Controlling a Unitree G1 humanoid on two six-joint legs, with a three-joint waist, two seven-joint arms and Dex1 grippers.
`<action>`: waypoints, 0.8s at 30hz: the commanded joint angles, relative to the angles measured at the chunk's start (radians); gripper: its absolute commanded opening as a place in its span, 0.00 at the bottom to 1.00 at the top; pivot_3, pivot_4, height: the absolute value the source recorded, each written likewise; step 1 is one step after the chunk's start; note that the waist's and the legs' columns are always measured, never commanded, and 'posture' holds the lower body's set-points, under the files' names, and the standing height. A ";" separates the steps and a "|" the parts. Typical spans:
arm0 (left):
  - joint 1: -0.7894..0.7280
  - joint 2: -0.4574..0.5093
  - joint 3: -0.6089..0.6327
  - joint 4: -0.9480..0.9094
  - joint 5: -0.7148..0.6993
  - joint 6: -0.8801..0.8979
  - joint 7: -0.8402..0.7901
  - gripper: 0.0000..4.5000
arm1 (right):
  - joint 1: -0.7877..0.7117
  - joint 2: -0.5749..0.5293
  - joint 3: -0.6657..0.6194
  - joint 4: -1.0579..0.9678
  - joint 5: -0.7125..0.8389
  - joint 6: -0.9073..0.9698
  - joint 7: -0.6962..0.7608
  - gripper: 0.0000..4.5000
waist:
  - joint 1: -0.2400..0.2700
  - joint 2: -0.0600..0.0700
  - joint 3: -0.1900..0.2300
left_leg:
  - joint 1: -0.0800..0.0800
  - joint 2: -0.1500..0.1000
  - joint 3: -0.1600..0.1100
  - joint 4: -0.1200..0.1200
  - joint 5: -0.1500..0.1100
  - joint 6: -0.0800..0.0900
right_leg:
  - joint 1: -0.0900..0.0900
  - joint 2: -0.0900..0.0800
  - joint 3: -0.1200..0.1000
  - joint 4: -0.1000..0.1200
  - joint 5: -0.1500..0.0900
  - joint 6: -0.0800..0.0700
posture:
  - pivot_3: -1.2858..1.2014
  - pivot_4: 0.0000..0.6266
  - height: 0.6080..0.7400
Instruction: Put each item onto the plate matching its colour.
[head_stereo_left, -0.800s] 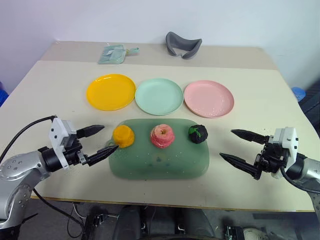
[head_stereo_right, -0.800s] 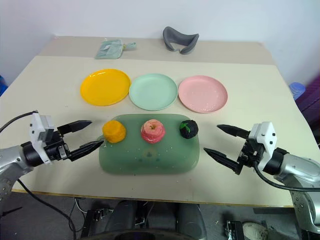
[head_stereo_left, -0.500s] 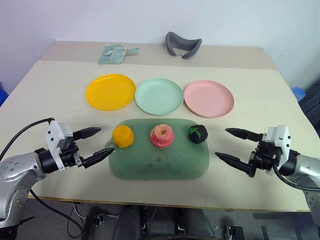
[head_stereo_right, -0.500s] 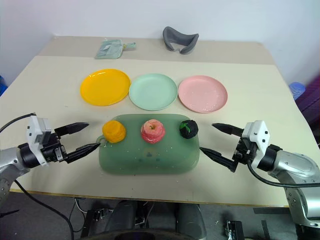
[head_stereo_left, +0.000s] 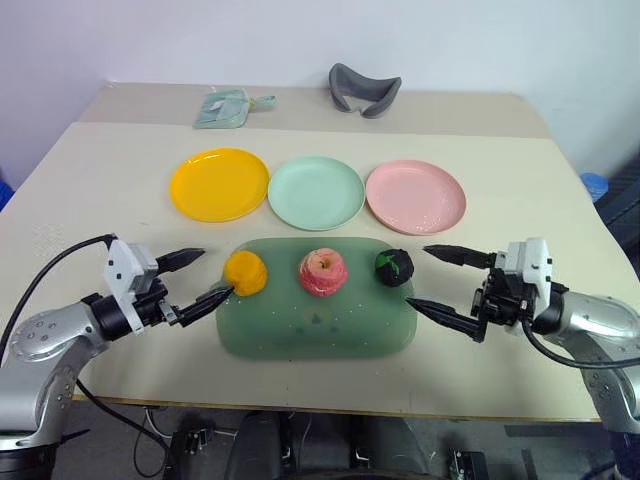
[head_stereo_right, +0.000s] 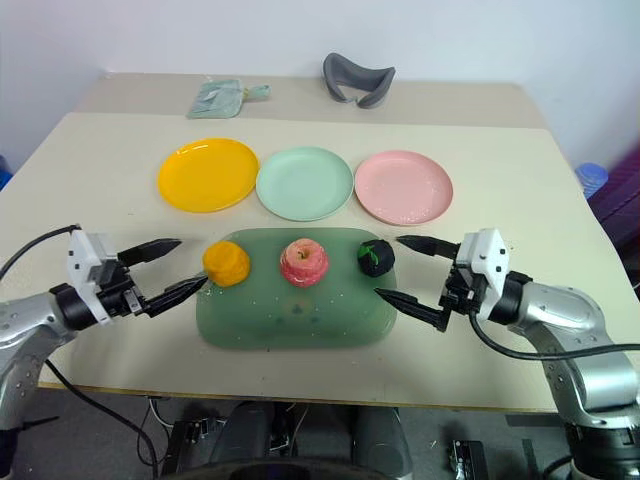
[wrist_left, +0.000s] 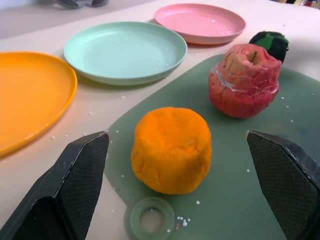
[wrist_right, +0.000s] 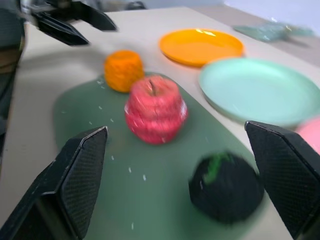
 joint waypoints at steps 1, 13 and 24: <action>-0.039 0.006 -0.042 -0.015 0.020 0.046 0.041 1.00 | -0.087 -0.010 0.072 0.010 -0.018 -0.022 0.057 0.99 | 0.001 0.000 0.000 | 0.000 0.000 0.000 0.000 0.000 0.000 | 0.000 0.000 0.000 0.000 0.000 0.000 | 0.52 0.24 1.00; -0.172 -0.028 -0.201 0.030 0.123 0.109 0.140 1.00 | -0.292 0.033 0.227 0.151 -0.085 -0.062 0.149 0.99 | 0.001 0.000 0.000 | -0.001 0.000 0.001 0.002 0.000 0.000 | -0.001 0.000 0.000 0.001 0.000 0.000 | 0.52 0.24 1.00; -0.205 -0.045 -0.279 0.051 0.245 0.102 0.206 0.61 | -0.333 0.043 0.232 0.251 -0.135 -0.141 0.182 1.00 | 0.002 0.000 0.000 | -0.002 0.001 0.000 0.009 -0.001 0.002 | -0.001 0.000 0.000 0.006 0.000 0.000 | 0.52 0.24 1.00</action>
